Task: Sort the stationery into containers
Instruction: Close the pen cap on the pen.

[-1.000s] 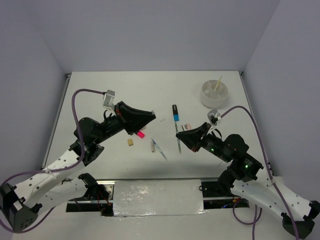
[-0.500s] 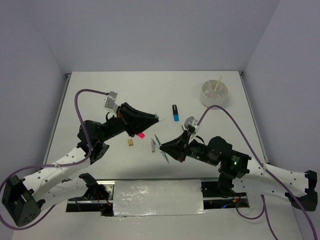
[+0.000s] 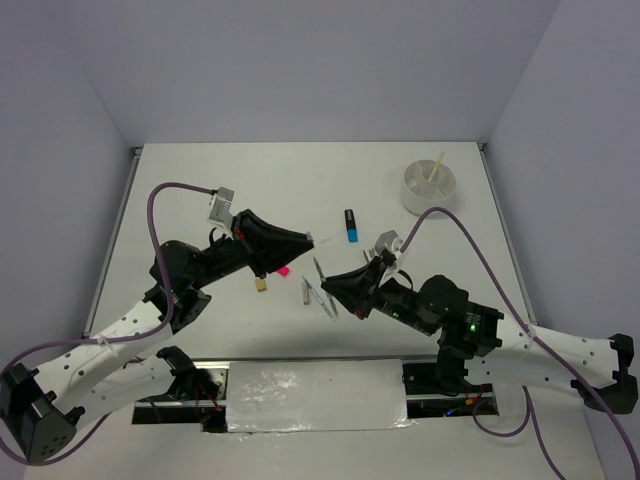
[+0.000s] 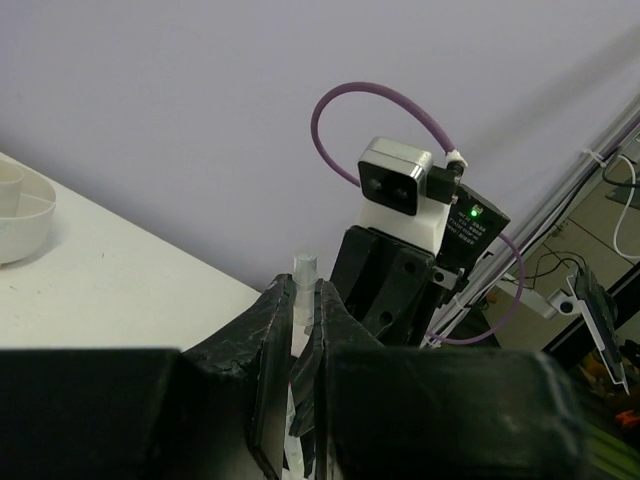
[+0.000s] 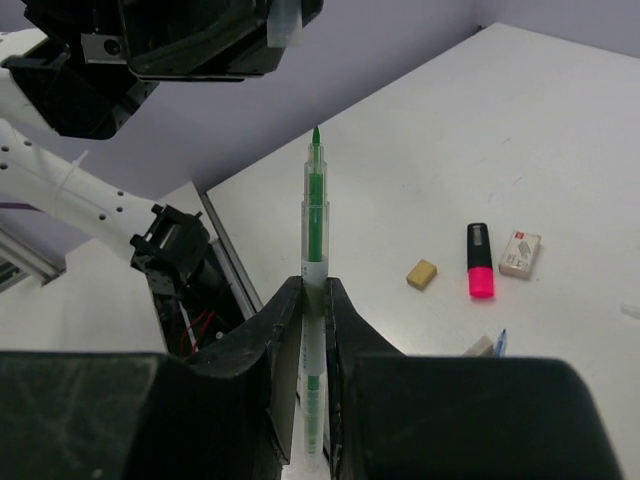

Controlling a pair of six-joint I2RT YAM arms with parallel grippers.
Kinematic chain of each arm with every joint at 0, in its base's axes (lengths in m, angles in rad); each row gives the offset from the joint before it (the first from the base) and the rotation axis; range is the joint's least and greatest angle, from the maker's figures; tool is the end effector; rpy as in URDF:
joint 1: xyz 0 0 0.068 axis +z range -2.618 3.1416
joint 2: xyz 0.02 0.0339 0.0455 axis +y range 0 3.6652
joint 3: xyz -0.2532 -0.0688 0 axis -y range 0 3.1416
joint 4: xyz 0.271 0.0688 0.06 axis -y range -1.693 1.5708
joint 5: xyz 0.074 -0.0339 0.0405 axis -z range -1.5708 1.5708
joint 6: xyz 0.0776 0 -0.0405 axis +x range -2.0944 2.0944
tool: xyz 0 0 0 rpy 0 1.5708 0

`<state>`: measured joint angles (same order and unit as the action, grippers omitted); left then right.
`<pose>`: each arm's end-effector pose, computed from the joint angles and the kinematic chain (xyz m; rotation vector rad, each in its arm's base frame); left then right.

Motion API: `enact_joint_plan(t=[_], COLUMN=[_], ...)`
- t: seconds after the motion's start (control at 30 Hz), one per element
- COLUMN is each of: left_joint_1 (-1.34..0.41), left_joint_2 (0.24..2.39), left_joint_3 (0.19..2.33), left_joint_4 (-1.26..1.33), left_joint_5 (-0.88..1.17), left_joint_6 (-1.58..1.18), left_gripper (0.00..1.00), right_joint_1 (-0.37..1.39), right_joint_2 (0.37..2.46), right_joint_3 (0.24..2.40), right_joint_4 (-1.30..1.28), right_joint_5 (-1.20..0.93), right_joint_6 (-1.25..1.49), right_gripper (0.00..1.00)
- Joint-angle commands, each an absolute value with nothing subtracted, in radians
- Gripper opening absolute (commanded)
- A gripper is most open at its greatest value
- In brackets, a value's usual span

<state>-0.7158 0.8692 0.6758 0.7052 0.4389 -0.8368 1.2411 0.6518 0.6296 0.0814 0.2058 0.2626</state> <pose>0.1744 -0.1954 0.3843 0.3775 1.2050 -1.6004 0.0929 0.2226 0.3299 -0.5960 1.4917 1.0367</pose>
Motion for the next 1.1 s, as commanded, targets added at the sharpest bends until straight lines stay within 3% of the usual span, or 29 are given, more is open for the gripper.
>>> enact_joint_plan(t=[0.0,1.07], left_joint_1=[-0.719,-0.719], left_joint_2=[0.854,0.871], left_joint_3=[0.678,0.663], left_joint_4=[0.736,0.707], left_joint_5=[0.433,0.428], left_joint_6=[-0.810,-0.815], left_gripper=[0.00,0.00], right_joint_1=[1.252,1.256], right_joint_2=[0.657,0.683], right_joint_3=[0.693,0.726], right_joint_4=[0.132,0.163], right_joint_5=[0.230,0.273], right_joint_6=[0.232,0.195], right_gripper=[0.00,0.00])
